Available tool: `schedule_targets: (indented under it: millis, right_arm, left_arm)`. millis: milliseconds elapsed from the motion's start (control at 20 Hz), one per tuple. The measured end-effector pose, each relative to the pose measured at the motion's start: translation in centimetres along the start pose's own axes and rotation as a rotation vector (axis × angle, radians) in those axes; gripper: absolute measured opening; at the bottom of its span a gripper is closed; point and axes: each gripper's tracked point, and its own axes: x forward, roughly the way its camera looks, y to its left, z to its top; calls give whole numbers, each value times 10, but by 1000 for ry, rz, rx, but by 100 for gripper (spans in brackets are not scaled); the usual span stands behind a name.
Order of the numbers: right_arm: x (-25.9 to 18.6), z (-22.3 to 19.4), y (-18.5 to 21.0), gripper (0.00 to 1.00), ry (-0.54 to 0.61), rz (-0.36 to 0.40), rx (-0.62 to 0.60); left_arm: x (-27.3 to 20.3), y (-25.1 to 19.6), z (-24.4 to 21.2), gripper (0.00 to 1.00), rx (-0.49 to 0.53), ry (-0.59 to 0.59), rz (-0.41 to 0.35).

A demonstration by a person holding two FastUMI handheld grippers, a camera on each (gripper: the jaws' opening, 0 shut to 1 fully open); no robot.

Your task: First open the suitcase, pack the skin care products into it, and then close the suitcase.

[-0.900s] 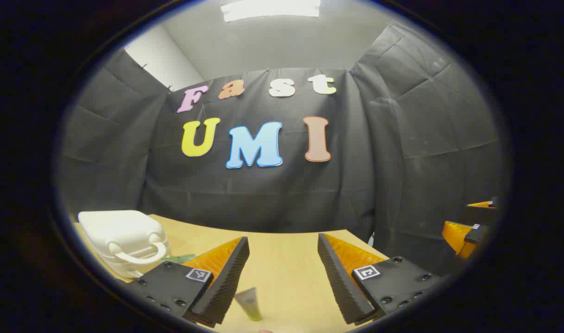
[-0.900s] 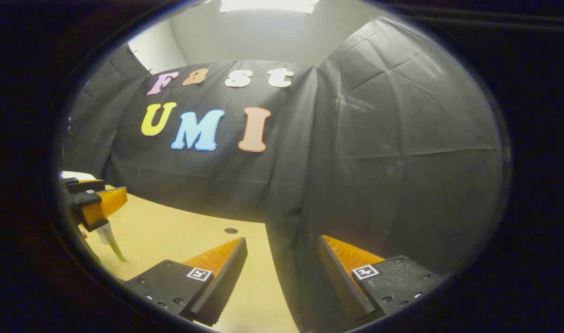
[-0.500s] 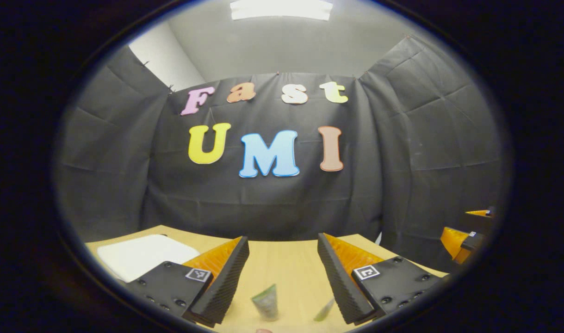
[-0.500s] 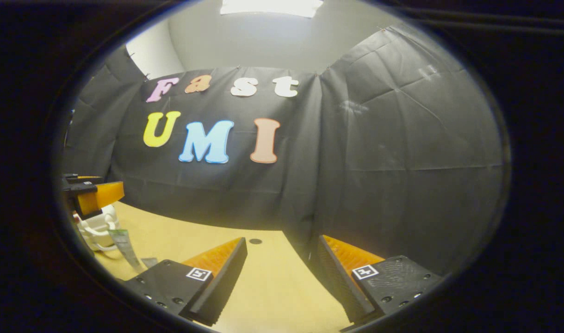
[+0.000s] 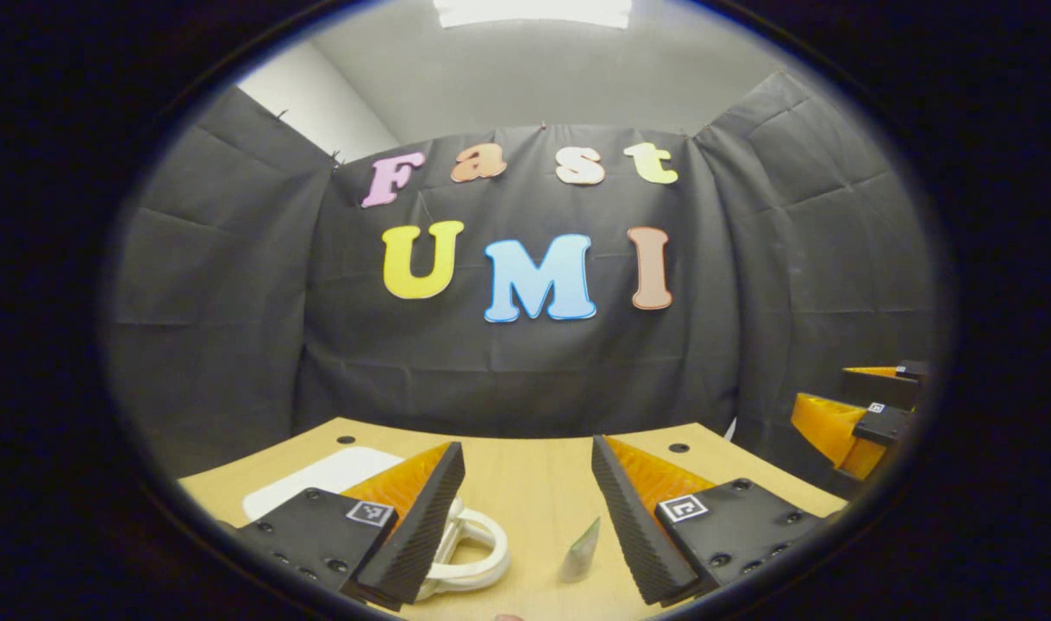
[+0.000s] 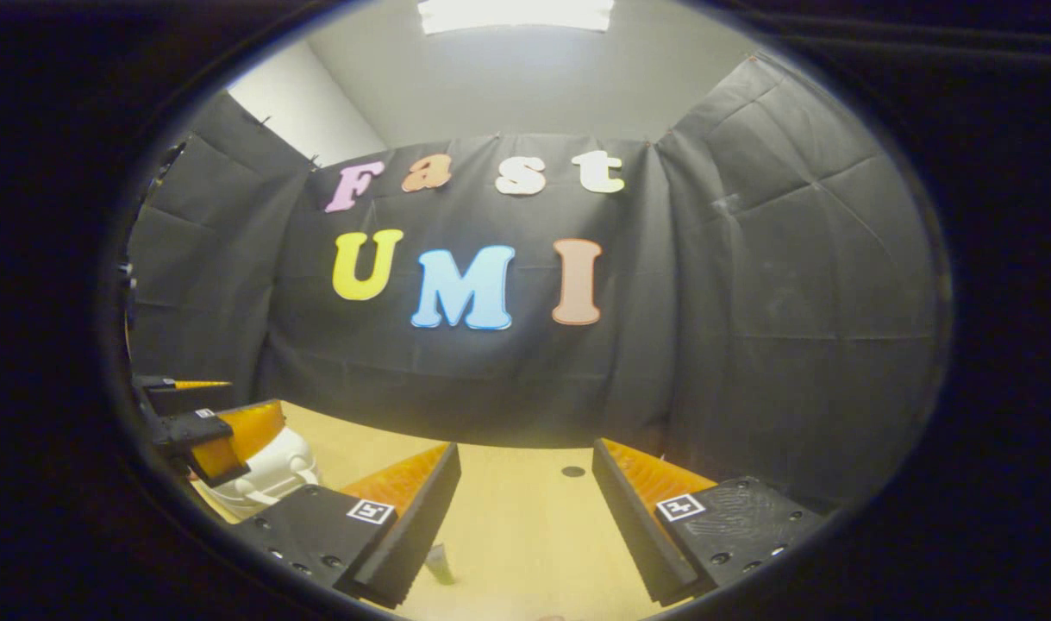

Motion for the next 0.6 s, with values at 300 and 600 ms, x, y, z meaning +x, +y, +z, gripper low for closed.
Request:
schedule_targets:
  millis: [300,600]
  right_arm:
    - [1,17,31,94,-25,133,0]
    - [-9,9,35,94,-25,212,-66]
  left_arm:
    - [13,7,-27,95,28,128,4]
    - [23,32,-42,96,5,247,59]
